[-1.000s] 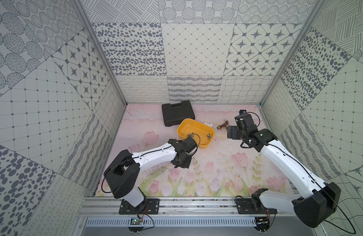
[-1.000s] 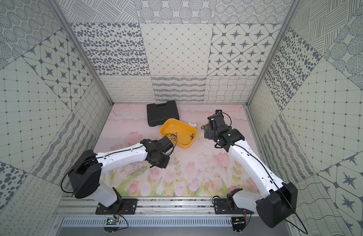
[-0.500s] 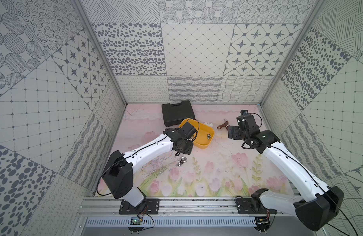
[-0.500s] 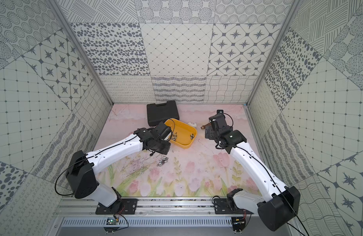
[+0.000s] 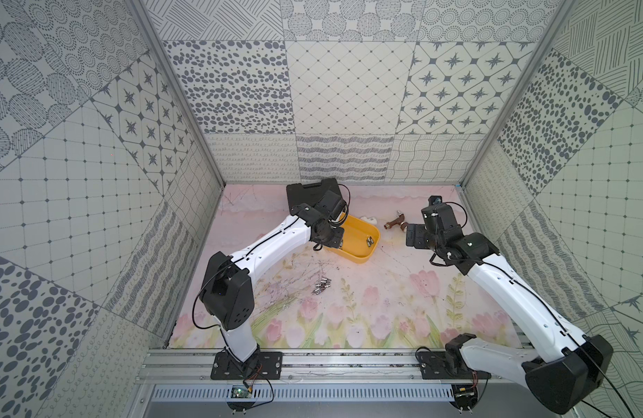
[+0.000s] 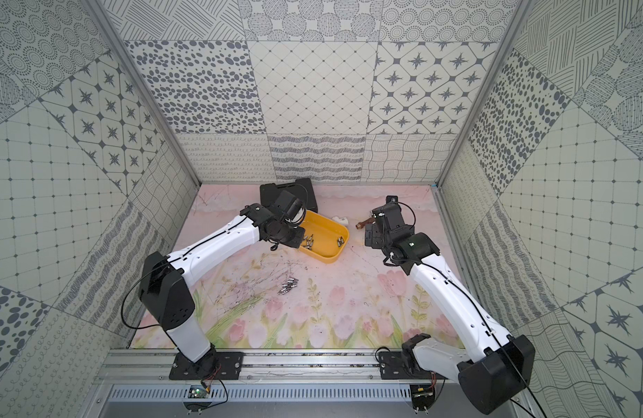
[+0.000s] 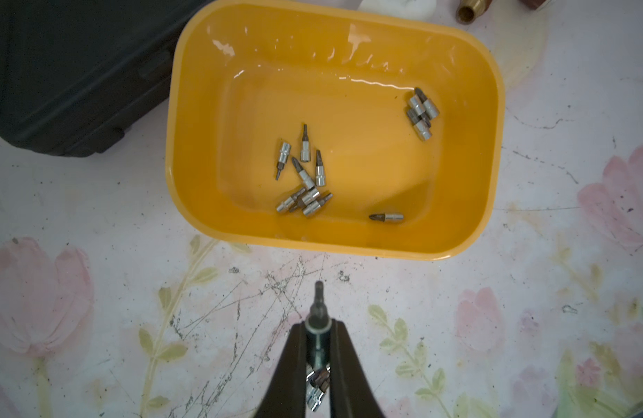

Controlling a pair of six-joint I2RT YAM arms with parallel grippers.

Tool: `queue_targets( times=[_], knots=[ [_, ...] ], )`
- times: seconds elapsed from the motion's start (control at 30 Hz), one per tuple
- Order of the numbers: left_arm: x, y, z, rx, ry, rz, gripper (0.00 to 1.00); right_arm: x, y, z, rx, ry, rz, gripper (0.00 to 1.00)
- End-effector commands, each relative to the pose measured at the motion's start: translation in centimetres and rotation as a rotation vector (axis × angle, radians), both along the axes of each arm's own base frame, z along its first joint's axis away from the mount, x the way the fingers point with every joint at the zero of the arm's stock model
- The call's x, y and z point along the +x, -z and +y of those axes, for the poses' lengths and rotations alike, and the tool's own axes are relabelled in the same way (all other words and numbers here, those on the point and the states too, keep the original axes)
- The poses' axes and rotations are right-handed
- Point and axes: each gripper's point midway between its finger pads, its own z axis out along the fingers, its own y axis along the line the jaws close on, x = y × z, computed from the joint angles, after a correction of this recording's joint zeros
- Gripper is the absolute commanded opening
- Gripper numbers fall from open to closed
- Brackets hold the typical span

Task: Put the bit on the desktop into the storage box
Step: Place the screwdriver bit in the storage box.

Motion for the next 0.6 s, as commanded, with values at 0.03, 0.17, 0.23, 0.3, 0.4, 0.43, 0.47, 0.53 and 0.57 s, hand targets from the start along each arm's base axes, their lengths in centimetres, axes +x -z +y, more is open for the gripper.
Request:
queue_targets(
  times=[0.03,0.17,0.23,0.3,0.4,0.43,0.47,0.53,0.57],
  knots=[
    [2.3,0.9,-0.7,0.035,0.059,0.009,0.06,0.0,-0.8,-0.3,0.025,0.012,-0.045,0.97],
    [3.5,2.0,-1.7,0.036,0.070,0.027,0.06,-0.2,-0.9,-0.4,0.029,0.015,-0.049,0.97],
    [4.0,2.9,-2.1,0.039,0.074,0.040,0.06,-0.2,-1.0,-0.5,0.029,0.016,-0.050,0.97],
    [4.5,3.8,-2.5,0.044,0.079,0.053,0.06,-0.3,-1.1,-0.5,0.030,0.014,-0.053,0.97],
    [5.2,5.2,-3.0,0.059,0.083,0.078,0.06,-0.4,-1.1,-0.6,0.031,0.014,-0.055,0.97],
    [5.3,5.7,-3.1,0.064,0.083,0.088,0.06,-0.4,-1.1,-0.7,0.031,0.014,-0.056,0.97],
    [5.5,6.0,-3.2,0.067,0.083,0.093,0.06,-0.5,-1.2,-0.7,0.031,0.013,-0.058,0.97],
    [5.7,6.8,-3.5,0.066,0.086,0.111,0.06,-0.5,-1.2,-0.8,0.032,0.017,-0.061,0.97],
    [5.8,7.2,-3.5,0.068,0.086,0.118,0.06,-0.5,-1.2,-0.8,0.030,0.016,-0.060,0.96]
  ],
)
